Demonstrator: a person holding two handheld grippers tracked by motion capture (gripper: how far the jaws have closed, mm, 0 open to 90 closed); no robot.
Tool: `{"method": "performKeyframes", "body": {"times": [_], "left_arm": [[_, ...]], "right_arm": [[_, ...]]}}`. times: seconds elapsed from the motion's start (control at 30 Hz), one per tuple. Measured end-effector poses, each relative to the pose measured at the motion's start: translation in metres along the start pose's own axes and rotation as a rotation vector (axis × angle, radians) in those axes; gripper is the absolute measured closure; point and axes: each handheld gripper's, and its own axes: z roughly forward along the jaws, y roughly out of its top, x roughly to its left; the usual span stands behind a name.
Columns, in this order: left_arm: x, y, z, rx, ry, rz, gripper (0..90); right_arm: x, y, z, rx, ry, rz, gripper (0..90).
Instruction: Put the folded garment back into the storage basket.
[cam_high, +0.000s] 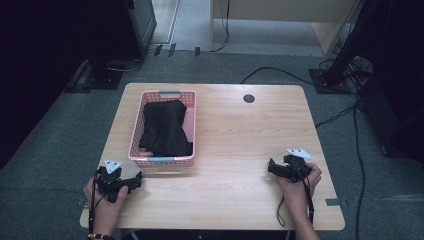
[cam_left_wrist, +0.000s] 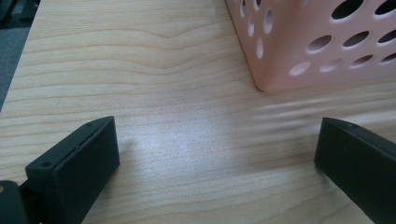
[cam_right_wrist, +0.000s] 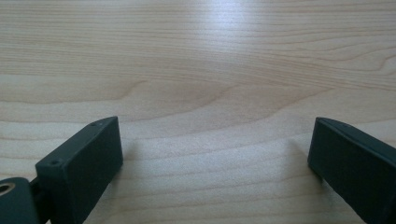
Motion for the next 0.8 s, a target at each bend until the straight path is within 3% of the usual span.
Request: {"method": "performKeyframes", "body": {"times": [0.8], "left_arm": [[0.000, 0.000, 0.000, 0.000, 0.000, 0.000, 0.0]], "right_arm": [[-0.016, -0.007, -0.008, 0.000, -0.014, 0.011, 2.5]]}}
